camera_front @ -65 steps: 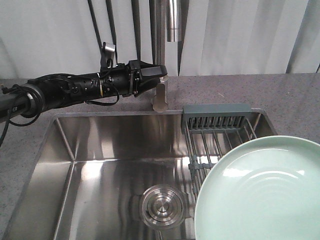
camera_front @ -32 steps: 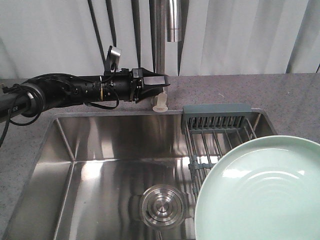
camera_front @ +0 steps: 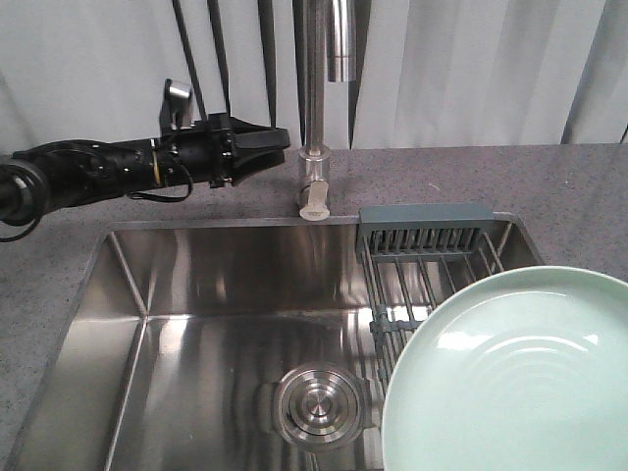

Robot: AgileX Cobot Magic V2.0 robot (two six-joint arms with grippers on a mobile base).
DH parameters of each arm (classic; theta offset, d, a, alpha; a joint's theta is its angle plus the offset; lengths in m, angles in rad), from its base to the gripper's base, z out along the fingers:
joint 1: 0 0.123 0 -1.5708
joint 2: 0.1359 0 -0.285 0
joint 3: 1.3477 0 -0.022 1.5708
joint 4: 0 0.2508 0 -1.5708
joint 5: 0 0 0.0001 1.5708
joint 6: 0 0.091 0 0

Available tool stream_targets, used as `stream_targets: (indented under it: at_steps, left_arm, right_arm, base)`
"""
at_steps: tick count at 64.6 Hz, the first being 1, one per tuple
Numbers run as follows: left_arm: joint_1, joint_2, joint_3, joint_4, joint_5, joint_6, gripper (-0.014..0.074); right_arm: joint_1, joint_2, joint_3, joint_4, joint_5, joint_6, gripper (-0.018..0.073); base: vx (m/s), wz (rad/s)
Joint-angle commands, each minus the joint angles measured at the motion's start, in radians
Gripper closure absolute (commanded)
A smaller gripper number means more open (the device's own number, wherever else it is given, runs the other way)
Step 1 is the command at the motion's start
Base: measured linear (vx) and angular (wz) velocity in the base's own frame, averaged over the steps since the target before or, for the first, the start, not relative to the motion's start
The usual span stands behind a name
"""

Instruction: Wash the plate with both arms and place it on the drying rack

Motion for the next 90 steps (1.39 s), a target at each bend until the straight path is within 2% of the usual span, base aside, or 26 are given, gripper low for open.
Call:
stream_targets:
  at_steps: [1,5,12,15,31,42,55,72,83,90]
  left_arm:
    - [0.052,-0.061,-0.024,-0.072,-0.165,-0.008,0.0404]
    - [0.084,-0.068,-0.022,-0.063,-0.203,-0.008,0.0484]
    - [0.123,-0.113,-0.019,0.030,-0.202,-0.008,0.0605]
    - [0.135,-0.137,-0.019,0.079,-0.202,-0.008,0.0604]
    - [0.206,-0.323,-0.019,0.235,-0.202,-0.008,0.0603]
    - [0.232,-0.520,-0.019,0.411,-0.201,-0.008,0.0603]
    - [0.260,-0.794,0.075,0.409,-0.200,-0.009,0.0603]
    - [0.282,-1.210,0.417,0.410,-0.183,-0.009,0.0603]
    - [0.282,-1.503,0.682,0.410,-0.058,-0.009,0.0603]
    - [0.282,-1.678,0.833,0.410,0.067,-0.009,0.0603]
  right_arm:
    - [-0.001,0.012,-0.024,0.004,-0.075,-0.001,0.0561]
    - [-0.001,0.012,-0.024,0.004,-0.075,-0.001,0.0561]
    - [-0.001,0.012,-0.024,0.004,-0.074,-0.001,0.0561]
    - [-0.001,0.012,-0.024,0.004,-0.074,-0.001,0.0561]
    - [-0.001,0.012,-0.024,0.004,-0.074,-0.001,0.0561]
    - [-0.001,0.012,-0.024,0.004,-0.074,-0.001,0.0561]
    - [-0.001,0.012,-0.024,0.004,-0.074,-0.001,0.0561]
    - [-0.001,0.012,-0.024,0.004,-0.074,-0.001,0.0561]
    - [-0.001,0.012,-0.024,0.002,-0.076,-0.001,0.0561]
    - [-0.001,0.012,-0.024,0.004,-0.076,-0.001,0.0561]
  base:
    - [0.00,0.00]
    - [0.00,0.00]
    - [0.00,0.00]
    - [0.00,0.00]
    - [0.00,0.00]
    - [0.00,0.00]
    - [0.00,0.00]
    - [0.00,0.00]
    - [0.00,0.00]
    - [0.00,0.00]
